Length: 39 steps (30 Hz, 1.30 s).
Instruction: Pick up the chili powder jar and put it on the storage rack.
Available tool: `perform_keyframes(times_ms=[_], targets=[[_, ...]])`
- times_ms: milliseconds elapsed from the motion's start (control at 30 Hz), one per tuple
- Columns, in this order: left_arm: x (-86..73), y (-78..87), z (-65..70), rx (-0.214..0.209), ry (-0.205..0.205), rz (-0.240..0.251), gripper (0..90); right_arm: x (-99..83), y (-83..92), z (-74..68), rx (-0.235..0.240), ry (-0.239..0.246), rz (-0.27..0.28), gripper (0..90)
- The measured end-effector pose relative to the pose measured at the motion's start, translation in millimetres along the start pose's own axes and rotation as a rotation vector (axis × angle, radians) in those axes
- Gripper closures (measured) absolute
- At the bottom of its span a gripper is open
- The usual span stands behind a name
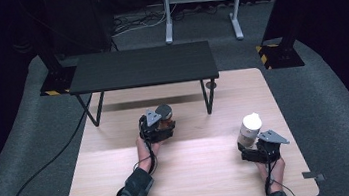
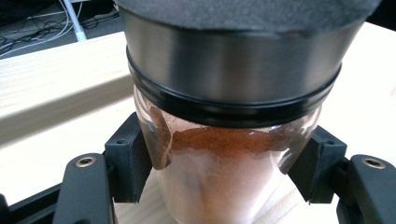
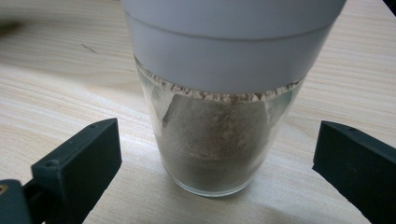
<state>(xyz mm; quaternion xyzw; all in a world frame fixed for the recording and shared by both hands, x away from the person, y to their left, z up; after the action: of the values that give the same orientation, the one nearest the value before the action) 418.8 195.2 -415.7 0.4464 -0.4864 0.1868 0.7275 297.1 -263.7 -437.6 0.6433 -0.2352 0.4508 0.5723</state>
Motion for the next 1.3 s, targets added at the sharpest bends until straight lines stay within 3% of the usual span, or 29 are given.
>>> perform_keyframes(times_ms=[1300], targets=[[23.1, 15.9, -2.9, -0.022, -0.023, -0.007, 31.5, 0.5, -0.3, 0.0, 0.002, 0.003, -0.004, 0.0]])
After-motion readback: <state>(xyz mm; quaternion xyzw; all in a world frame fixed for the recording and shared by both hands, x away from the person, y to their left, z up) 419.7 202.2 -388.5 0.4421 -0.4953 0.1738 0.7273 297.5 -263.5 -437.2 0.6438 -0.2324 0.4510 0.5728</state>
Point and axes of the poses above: each handheld gripper's, and its own axes: y roughly backward along the jaws, x roughly out of its top, z roughly to its right, the point moved 4 cm from there along -y, roughly forward along the jaws, and after that the axes turned 5 degrees about y, right-handed, at the moved point
